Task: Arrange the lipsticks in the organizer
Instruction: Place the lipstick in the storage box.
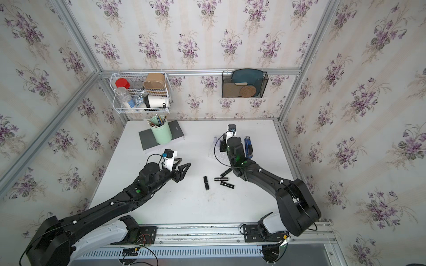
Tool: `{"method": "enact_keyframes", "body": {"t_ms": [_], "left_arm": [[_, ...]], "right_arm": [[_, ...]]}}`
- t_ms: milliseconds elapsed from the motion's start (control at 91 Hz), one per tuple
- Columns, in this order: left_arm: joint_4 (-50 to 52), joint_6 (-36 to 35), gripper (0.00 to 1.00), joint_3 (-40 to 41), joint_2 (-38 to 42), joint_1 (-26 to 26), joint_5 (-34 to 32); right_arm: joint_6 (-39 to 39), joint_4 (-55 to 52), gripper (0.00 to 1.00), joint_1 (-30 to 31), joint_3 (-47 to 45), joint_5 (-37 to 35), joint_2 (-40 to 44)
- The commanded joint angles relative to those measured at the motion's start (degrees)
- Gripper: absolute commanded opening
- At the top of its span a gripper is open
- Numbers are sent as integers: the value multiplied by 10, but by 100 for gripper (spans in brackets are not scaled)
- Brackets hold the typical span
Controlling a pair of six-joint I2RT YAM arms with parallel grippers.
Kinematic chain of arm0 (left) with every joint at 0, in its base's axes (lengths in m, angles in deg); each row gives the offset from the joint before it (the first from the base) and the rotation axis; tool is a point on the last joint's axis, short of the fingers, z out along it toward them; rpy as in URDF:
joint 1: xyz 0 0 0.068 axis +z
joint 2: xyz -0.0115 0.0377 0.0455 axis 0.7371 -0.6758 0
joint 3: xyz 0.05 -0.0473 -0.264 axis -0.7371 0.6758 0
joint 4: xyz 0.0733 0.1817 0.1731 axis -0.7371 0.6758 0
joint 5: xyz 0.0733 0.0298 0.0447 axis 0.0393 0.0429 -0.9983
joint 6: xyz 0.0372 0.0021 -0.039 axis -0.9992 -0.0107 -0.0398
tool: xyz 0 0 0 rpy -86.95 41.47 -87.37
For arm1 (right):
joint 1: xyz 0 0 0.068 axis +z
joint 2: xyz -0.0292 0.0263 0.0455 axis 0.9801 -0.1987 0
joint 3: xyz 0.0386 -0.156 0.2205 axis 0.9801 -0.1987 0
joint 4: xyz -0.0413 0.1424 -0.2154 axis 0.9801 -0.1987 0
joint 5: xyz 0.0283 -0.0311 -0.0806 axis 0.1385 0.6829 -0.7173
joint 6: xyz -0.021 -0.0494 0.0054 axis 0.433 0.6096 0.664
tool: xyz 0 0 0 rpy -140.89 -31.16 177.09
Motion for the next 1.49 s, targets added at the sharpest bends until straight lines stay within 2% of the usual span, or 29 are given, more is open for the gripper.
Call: {"method": "enact_keyframes", "body": {"t_ms": [0,132,429,1066,1209,1484], "left_arm": [[30,27,62,-20,-22,1,-31],[40,38,61,-25,-31,1,-32],[53,33,61,-22,-27,1,-41],[50,36,61,-14,-23,2,-37],[52,38,61,-14,-23,1,-37],[53,42,60,-13,-20,1,-37]], "right_arm": [[-117,-90,10,-39,30,57,-31],[-140,-77,10,-50,55,81,-79],[-156,-52,9,-50,73,84,-148],[-126,-49,9,-47,80,37,-185],[-116,-54,15,-39,85,30,-185],[-125,-64,38,-37,83,50,-166]]}}
